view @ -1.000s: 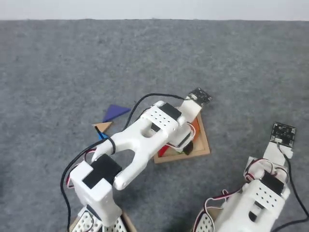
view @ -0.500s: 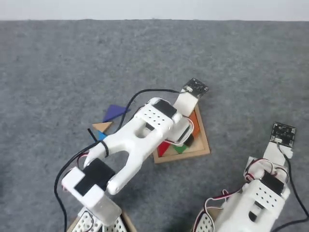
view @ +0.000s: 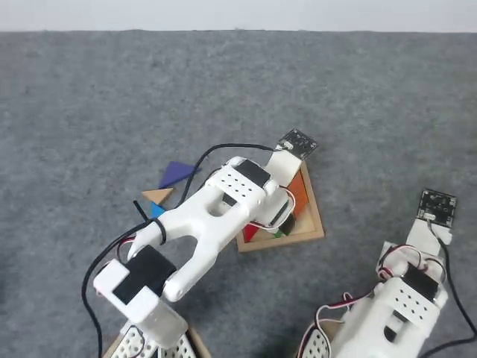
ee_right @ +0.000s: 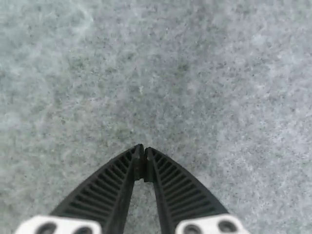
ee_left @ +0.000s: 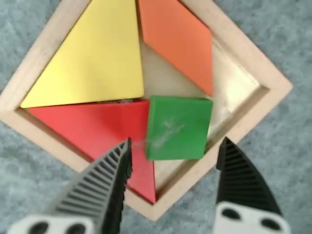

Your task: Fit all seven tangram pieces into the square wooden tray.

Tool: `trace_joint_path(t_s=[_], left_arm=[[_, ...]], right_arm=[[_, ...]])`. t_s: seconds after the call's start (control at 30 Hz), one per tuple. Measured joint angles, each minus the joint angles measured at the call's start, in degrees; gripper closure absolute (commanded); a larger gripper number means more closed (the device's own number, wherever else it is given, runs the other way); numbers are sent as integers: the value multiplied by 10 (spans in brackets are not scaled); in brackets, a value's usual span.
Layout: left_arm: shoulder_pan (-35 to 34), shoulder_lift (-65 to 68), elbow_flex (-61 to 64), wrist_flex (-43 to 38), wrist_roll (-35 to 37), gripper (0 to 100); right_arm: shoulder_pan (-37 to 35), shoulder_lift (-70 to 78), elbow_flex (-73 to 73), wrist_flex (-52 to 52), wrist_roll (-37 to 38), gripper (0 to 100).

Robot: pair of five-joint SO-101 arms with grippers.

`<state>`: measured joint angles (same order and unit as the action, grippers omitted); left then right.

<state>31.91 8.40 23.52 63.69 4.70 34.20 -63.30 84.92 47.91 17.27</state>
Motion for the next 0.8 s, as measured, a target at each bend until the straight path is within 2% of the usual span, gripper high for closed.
trace_joint_path(t_s=[0.23,0.8], left_arm=[[49,-1,0,-11,0,725],[47,-11,0,-14,0,725]], right_arm=[[0,0,0,0,0,991],[0,0,0,0,0,991]])
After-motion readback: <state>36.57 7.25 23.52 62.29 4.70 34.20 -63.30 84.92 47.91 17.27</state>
